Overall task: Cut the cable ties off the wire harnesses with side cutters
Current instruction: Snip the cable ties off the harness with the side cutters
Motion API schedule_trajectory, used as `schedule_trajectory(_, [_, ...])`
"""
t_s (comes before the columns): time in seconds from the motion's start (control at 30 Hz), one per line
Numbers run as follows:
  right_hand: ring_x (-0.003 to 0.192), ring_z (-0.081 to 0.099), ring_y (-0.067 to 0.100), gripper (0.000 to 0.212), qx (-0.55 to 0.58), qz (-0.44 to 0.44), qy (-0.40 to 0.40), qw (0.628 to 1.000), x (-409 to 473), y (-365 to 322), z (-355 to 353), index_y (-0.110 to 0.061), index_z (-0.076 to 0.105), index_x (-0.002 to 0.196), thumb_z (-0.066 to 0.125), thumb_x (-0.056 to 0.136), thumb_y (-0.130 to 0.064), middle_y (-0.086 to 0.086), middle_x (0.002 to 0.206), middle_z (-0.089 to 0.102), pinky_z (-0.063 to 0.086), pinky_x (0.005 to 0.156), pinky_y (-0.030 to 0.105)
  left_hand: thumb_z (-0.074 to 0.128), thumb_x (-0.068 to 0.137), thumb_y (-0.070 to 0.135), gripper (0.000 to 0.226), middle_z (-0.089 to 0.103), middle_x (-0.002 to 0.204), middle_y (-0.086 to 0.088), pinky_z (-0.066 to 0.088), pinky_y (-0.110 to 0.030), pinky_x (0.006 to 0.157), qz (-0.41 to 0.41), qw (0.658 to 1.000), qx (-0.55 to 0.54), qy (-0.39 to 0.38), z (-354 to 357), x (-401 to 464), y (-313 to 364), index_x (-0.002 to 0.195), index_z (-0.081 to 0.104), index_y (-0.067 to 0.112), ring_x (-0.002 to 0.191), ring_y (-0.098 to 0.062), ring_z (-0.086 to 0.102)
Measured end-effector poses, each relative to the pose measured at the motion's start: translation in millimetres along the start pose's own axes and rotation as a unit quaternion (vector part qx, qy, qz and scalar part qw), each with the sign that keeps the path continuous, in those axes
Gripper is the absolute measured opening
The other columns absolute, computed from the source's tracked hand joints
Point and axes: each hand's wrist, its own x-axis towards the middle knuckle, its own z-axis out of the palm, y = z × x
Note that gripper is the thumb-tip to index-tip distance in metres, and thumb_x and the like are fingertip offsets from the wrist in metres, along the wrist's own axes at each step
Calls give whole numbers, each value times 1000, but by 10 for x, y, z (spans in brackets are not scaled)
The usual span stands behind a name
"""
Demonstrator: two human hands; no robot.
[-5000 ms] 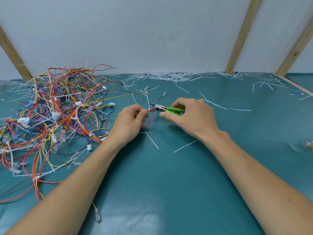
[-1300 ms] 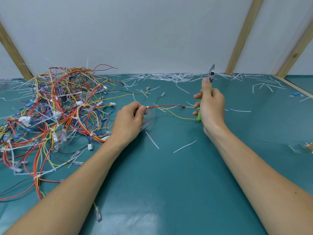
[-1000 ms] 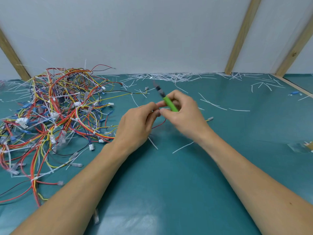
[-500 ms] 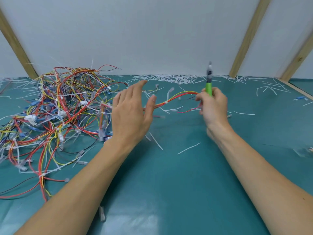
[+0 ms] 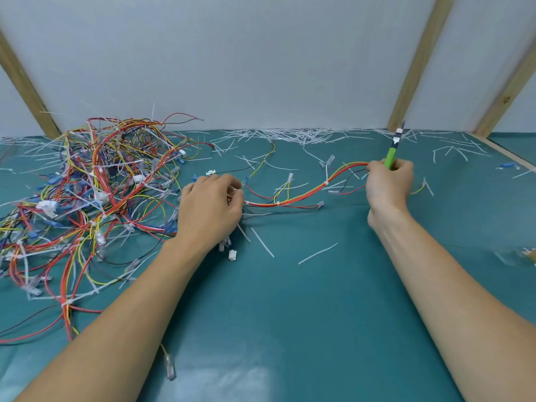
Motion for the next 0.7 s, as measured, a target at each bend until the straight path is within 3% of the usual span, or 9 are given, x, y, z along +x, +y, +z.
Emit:
schedule_trajectory(0.03, [64, 47, 8, 20, -25, -27, 7, 999, -23, -15, -14, -21, 46, 104, 56, 90, -12, -11, 82, 51, 33, 46, 14, 53, 97, 36, 23, 70, 104, 5, 38, -42, 99, -3, 1000, -2, -4, 8, 7, -18, 113, 66, 26, 110, -25, 56])
schedule_trajectory(0.2, [91, 53, 18, 31, -161, -245, -11, 956, -264, -107, -33, -24, 47, 108, 60, 82, -13, -10, 106, 59, 36, 71, 33, 64, 93, 43, 14, 65, 85, 9, 38, -40, 92, -3, 999, -47, -9, 31, 19, -65, 100, 66, 31, 99, -21, 55])
schedule_trajectory(0.3, [84, 59, 20, 26, -148, -315, -112, 931, -523, -131, 47, -20, 55, 105, 64, 83, -12, -12, 97, 67, 48, 74, 38, 70, 90, 42, 14, 58, 74, 11, 40, -37, 82, 9, 995, -98, 35, 9, 16, -35, 93, 68, 29, 87, -20, 55])
schedule_trajectory(0.4, [84, 68, 27, 22, -143, -285, -302, 898, -817, -64, 150, -21, 57, 100, 72, 85, -14, -8, 92, 74, 55, 80, 46, 74, 86, 46, 20, 62, 75, 10, 45, -36, 75, 0, 983, -170, 65, -33, -8, 58, 95, 68, 29, 81, -17, 60])
schedule_trajectory(0.47, [78, 65, 23, 25, -179, -286, -368, 867, -962, 13, 204, -25, 56, 96, 77, 83, -19, -10, 85, 72, 55, 78, 45, 75, 85, 40, 17, 66, 78, 8, 49, -36, 74, 16, 976, -205, 75, -53, -26, 113, 95, 67, 29, 79, -16, 63])
schedule_trajectory(0.57, [70, 61, 14, 24, -171, -277, -377, 867, -1011, 57, 239, -26, 58, 90, 79, 84, -18, -14, 76, 69, 54, 75, 39, 64, 93, 21, 4, 71, 82, 7, 55, -36, 74, 59, 963, -253, 76, -62, -40, 193, 97, 65, 23, 78, -8, 68])
schedule_trajectory(0.7, [64, 59, 13, 21, -58, -210, -354, 910, -889, -50, 219, -17, 58, 89, 75, 89, -4, -5, 75, 68, 49, 67, 27, 43, 103, 18, 20, 73, 93, 11, 48, -24, 88, 11, 933, -330, 139, -102, 11, 171, 111, 61, 18, 93, -4, 68])
